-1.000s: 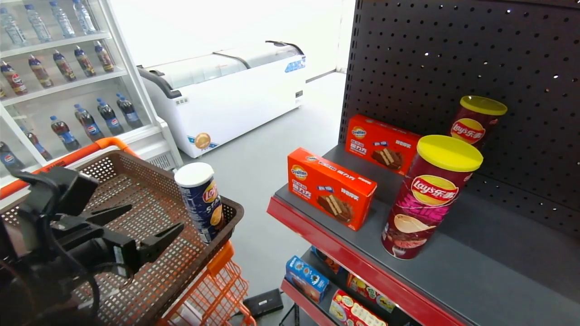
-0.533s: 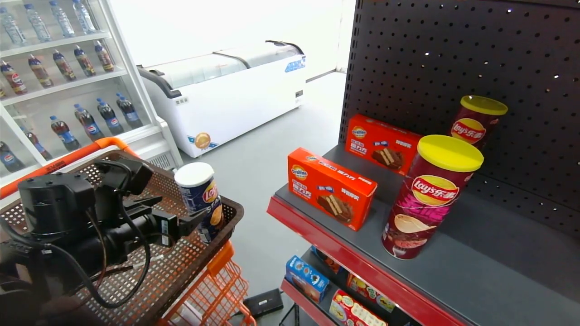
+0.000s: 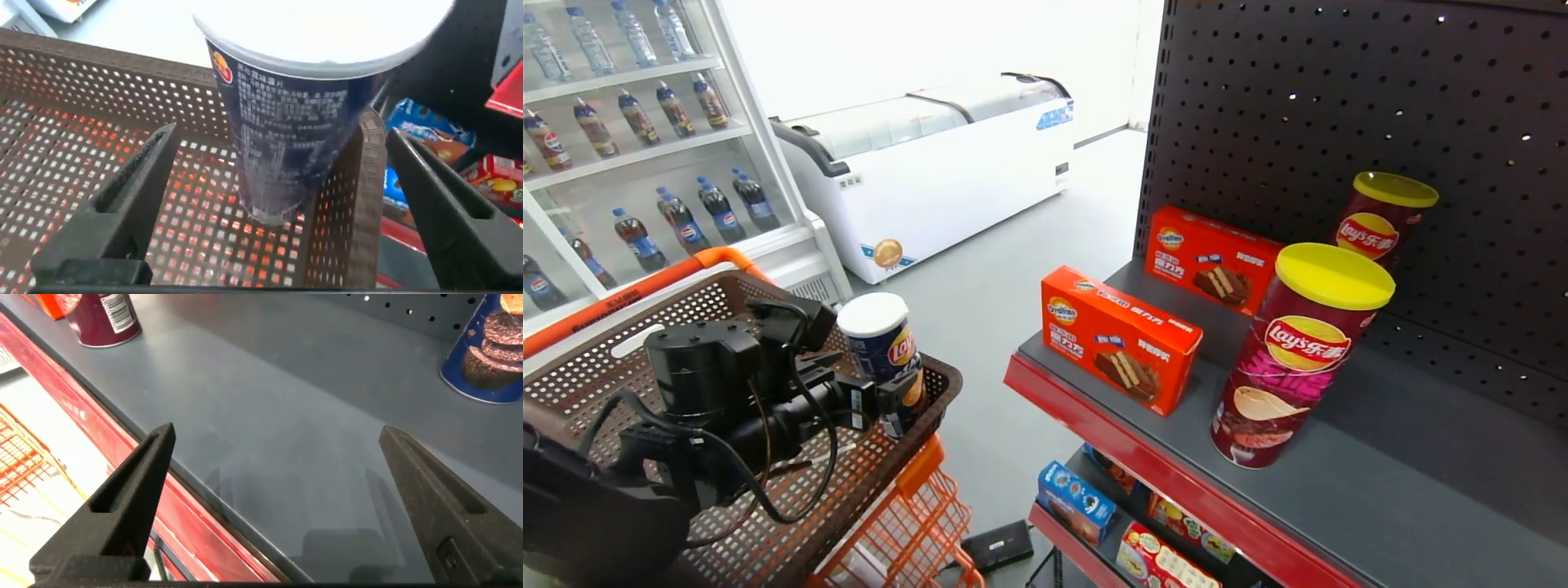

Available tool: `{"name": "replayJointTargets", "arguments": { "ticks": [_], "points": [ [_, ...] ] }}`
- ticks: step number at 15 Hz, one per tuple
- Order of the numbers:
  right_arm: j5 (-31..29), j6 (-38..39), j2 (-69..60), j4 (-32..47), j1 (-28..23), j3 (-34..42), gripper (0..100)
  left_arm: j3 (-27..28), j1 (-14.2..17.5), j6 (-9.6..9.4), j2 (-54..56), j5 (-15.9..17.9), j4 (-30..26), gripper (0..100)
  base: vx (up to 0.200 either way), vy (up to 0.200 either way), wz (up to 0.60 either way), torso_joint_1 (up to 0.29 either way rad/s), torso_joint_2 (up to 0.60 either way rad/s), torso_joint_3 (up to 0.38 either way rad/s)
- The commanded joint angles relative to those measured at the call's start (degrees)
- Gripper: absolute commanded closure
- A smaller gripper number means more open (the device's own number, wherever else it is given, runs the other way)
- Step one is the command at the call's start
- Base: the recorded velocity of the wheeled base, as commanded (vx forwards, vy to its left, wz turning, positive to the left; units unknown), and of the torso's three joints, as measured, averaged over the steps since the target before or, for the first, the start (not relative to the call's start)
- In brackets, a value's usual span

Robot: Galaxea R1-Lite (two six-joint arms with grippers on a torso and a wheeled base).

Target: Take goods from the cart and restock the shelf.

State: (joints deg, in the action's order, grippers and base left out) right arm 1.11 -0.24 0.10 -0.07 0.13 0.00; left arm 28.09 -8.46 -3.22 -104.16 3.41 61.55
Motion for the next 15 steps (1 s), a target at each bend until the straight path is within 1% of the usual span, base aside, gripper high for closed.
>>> {"name": "replayJointTargets", "arguments": {
  "ticks": [1,5,9,10,15],
  "points": [
    [0.0,0.0,0.1,0.0,0.0,0.0,0,0.4,-0.1,0.05,-4.4,0.0,2.7,0,0.0,0.0,0.0,0.0,0.0,0.0],
    [0.0,0.0,0.1,0.0,0.0,0.0,0,1.1,-0.1,-0.03,-9.3,0.0,8.8,0,0.0,0.0,0.0,0.0,0.0,0.0],
    [0.0,0.0,0.1,0.0,0.0,0.0,0,3.8,0.1,-0.03,-12.0,-0.1,9.9,0,0.0,0.0,0.0,0.0,0.0,0.0],
    [0.0,0.0,0.1,0.0,0.0,0.0,0,4.3,0.1,-0.03,-12.3,-0.1,10.3,100,0.0,0.0,0.0,0.0,0.0,0.0],
    [0.0,0.0,0.1,0.0,0.0,0.0,0,4.5,0.1,-0.3,-12.1,0.0,10.5,100,0.0,0.0,0.0,0.0,0.0,0.0]
  ]
}}
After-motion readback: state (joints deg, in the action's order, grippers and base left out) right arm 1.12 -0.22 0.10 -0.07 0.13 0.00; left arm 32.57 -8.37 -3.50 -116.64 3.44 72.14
